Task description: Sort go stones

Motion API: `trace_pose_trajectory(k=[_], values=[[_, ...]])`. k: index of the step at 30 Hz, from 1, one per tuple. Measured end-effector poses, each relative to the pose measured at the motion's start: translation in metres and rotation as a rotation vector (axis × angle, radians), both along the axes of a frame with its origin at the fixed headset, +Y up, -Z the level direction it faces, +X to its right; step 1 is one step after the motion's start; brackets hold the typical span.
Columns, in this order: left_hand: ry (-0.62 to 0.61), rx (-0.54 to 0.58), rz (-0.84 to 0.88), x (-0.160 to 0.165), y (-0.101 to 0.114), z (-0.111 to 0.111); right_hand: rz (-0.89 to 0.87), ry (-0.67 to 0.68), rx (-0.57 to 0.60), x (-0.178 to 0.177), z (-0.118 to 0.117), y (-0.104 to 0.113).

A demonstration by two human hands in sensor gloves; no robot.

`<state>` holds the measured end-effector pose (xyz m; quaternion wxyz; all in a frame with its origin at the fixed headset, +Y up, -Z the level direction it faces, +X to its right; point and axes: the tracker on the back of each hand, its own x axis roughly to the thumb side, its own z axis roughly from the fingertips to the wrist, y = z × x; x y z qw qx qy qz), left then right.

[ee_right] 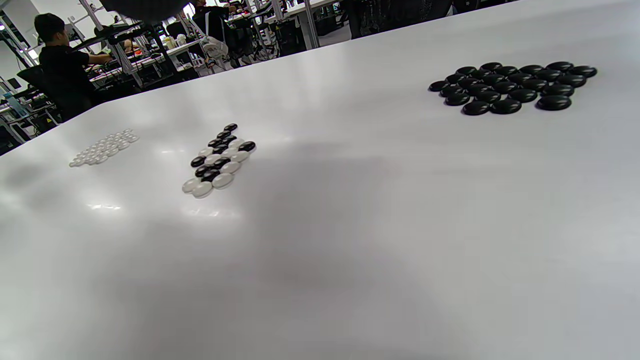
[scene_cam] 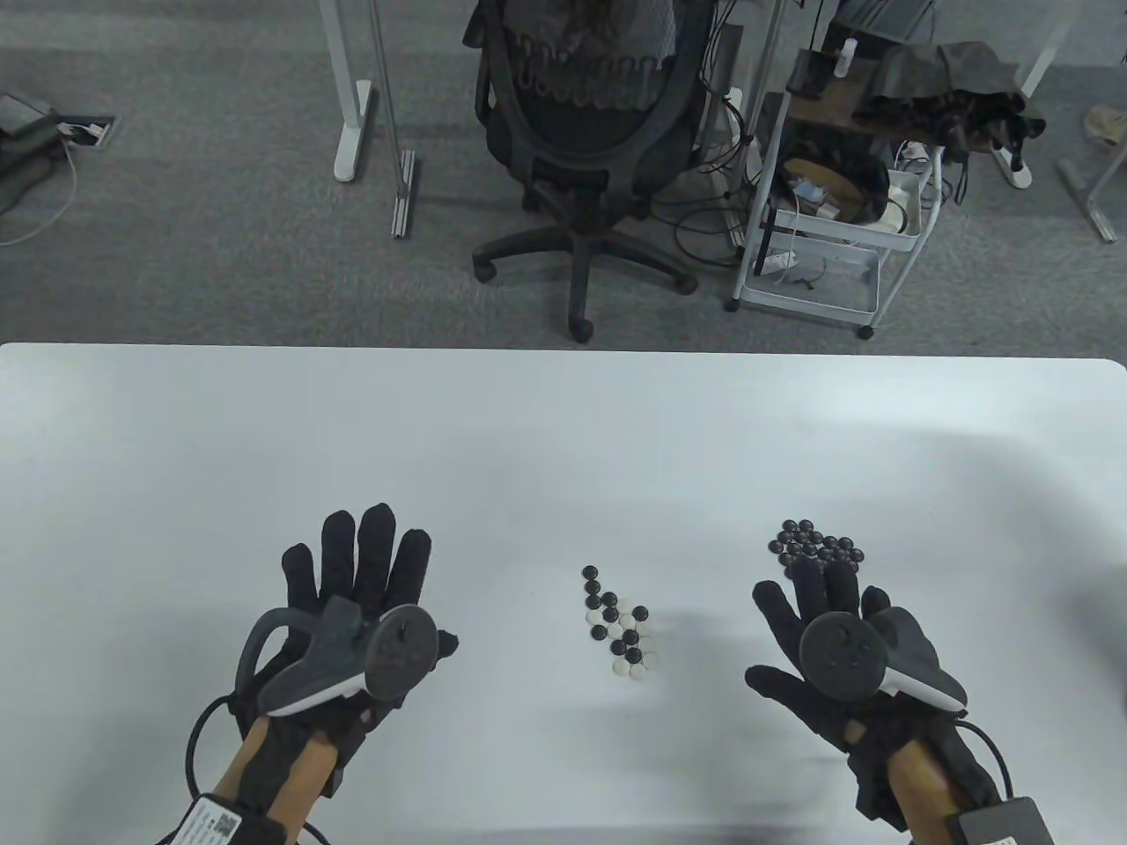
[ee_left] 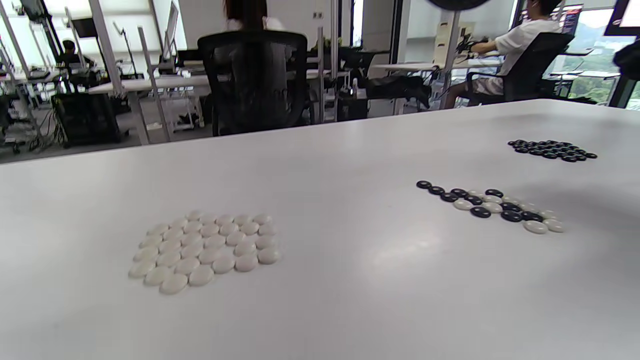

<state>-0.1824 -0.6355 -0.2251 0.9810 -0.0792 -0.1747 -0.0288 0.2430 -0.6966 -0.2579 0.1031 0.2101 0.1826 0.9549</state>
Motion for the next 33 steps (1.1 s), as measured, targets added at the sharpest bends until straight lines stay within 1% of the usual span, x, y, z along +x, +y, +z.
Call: trace_pose_trajectory(k=[3, 5, 9, 11, 14, 16, 18, 21, 24, 26, 28, 30, 33], values=[[-0.014, 0.018, 0.019, -0.003, -0.006, 0.012, -0.008, 0.005, 0.003, 0.000, -0.001, -0.001], [-0.009, 0.037, 0.008, -0.009, -0.015, 0.015, -0.013, 0.008, 0.004, 0.000, -0.002, -0.002], [0.004, 0.024, 0.016, -0.025, -0.041, 0.012, -0.018, 0.010, -0.012, 0.000, -0.005, -0.007], [0.004, 0.041, 0.026, -0.031, -0.053, 0.011, -0.026, 0.006, -0.026, 0.000, -0.007, -0.010], [-0.002, -0.009, 0.038, -0.034, -0.063, 0.009, -0.032, -0.001, -0.049, 0.001, -0.010, -0.014], [-0.010, -0.017, 0.031, -0.033, -0.070, 0.008, -0.029, -0.002, -0.060, 0.001, -0.012, -0.018], [-0.010, -0.037, 0.017, -0.034, -0.074, 0.006, -0.027, -0.001, -0.066, 0.001, -0.012, -0.020], [-0.003, -0.057, 0.046, -0.034, -0.077, 0.004, -0.029, 0.005, -0.074, 0.000, -0.013, -0.023], [-0.005, -0.052, 0.038, -0.034, -0.077, 0.003, -0.045, 0.013, -0.075, -0.002, -0.015, -0.025], [-0.003, -0.058, 0.041, -0.036, -0.076, 0.003, -0.080, 0.015, -0.096, -0.004, -0.019, -0.025], [0.004, -0.057, 0.058, -0.038, -0.074, 0.005, -0.123, 0.026, -0.101, -0.007, -0.022, -0.019], [0.008, -0.045, 0.076, -0.041, -0.071, 0.006, -0.203, 0.013, -0.124, -0.014, -0.033, -0.001], [0.014, -0.041, 0.096, -0.044, -0.069, 0.007, -0.263, 0.020, -0.162, -0.029, -0.050, 0.027]])
